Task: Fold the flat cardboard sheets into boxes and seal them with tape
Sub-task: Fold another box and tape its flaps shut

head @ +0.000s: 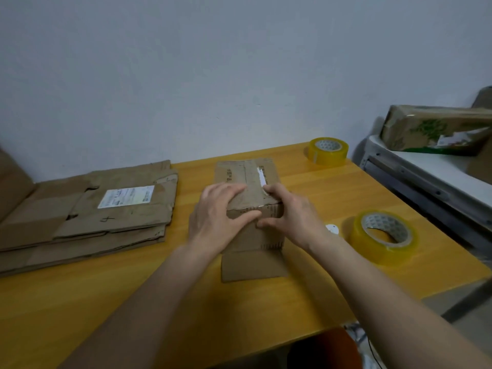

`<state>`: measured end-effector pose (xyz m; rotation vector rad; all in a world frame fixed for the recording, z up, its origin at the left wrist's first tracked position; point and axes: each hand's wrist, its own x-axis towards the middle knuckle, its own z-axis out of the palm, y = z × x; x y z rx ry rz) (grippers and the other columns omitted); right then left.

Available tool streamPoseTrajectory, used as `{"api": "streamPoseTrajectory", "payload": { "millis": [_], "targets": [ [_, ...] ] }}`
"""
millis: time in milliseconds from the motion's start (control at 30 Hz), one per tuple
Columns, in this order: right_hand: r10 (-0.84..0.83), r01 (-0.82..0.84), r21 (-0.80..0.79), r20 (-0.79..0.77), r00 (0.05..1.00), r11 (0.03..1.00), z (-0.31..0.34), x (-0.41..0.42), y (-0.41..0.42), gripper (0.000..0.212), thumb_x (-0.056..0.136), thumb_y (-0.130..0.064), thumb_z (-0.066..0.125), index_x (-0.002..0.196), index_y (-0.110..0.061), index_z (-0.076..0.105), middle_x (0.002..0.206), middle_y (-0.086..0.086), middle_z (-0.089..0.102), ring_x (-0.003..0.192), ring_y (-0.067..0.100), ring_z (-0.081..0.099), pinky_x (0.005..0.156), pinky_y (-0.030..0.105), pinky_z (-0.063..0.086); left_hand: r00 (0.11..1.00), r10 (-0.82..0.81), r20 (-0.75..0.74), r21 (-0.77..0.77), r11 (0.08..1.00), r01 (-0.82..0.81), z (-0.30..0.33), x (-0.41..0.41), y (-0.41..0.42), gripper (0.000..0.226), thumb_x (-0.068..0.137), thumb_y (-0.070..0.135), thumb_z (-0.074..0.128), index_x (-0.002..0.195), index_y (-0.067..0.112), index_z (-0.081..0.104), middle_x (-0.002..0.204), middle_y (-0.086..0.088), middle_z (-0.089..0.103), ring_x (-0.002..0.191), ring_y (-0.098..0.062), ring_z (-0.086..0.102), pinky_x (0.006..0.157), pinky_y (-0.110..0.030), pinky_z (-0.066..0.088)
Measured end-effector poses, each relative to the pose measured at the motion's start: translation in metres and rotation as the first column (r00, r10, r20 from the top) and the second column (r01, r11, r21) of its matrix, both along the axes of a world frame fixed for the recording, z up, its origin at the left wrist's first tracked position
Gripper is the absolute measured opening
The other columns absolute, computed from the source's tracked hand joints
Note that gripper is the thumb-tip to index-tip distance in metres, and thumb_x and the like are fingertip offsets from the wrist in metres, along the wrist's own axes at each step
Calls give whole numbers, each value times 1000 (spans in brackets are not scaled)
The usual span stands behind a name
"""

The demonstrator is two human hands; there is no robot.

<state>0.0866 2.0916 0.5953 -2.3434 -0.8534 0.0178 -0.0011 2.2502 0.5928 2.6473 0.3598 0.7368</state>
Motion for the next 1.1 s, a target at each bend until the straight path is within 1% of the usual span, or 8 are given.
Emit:
{"api": "streamPoseTrajectory", "payload": {
  "millis": [100, 267, 367, 433, 633, 800, 1000, 1100],
  "targets": [
    [29, -29, 21, 21, 999, 999, 2, -7, -8, 63, 74, -35, 79, 129, -33, 48, 124, 1, 62, 108, 21, 58, 89, 37, 49, 994, 77, 78, 49, 996, -81, -7, -6, -5, 64, 67, 70, 64, 122, 39, 62, 124, 16, 55, 114, -10, 38, 75, -27, 37],
    [47, -41, 71, -81, 996, 997, 18, -3, -17, 50, 82, -37, 71, 129, -30, 57, 124, -4, 61, 100, 7, 53, 88, 25, 45, 999, 14, 51, 45, 999, -17, -10, -11, 0, 61, 69, 57, 74, 125, 41, 60, 130, 18, 54, 119, -10, 37, 79, -30, 41],
    [-5, -5, 55, 170, 985, 998, 23, -14, -13, 33, 93, -39, 56, 120, -22, 66, 133, 1, 52, 123, 16, 42, 103, 33, 38, 989, -126, 83, -45, 990, 130, -10, -15, 2, 51, 79, 39, 73, 128, 34, 59, 132, 14, 55, 126, -12, 37, 97, -39, 42],
    [131, -150, 39, 310, 942, 988, 23, -26, -6, 30, 98, -29, 49, 113, -13, 70, 128, 3, 58, 123, 19, 45, 104, 37, 38, 962, -218, 165, -107, 965, 238, -12, -18, 3, 39, 86, 30, 69, 124, 25, 64, 128, 8, 59, 126, -16, 40, 104, -41, 39],
    [242, -229, -80, 248, 938, 970, 22, -22, 3, 32, 101, -26, 37, 125, -16, 56, 120, 5, 63, 109, 21, 57, 90, 38, 47, 917, -188, 353, -181, 948, 264, -16, -22, -5, 25, 77, 25, 73, 97, 11, 76, 103, -1, 68, 111, -21, 54, 97, -29, 40],
    [306, -240, -328, 166, 937, 914, 31, 11, 24, 40, 102, -29, 35, 139, -21, 48, 147, -1, 44, 136, 18, 38, 112, 36, 31, 908, -212, 362, -232, 923, 308, -17, -21, -4, 20, 76, 18, 76, 96, 12, 76, 98, 6, 69, 109, -19, 52, 96, -17, 38],
    [312, -246, -482, 61, 948, 841, 45, 35, 51, 47, 104, -30, 30, 147, -14, 32, 157, 3, 24, 145, 20, 18, 115, 32, 13, 900, -261, 350, -250, 900, 358, -14, -25, 0, 17, 86, 21, 67, 97, 13, 76, 99, 6, 72, 111, -17, 52, 101, -42, 42],
    [347, -299, -447, 27, 937, 843, 43, 33, 48, 46, 103, -26, 34, 149, -19, 30, 159, -4, 19, 147, 15, 11, 117, 32, 8, 899, -293, 325, -29, 947, 319, -8, -22, 3, 27, 84, 36, 64, 88, 12, 78, 92, 2, 74, 98, -14, 61, 110, -52, 34]
  ]
}}
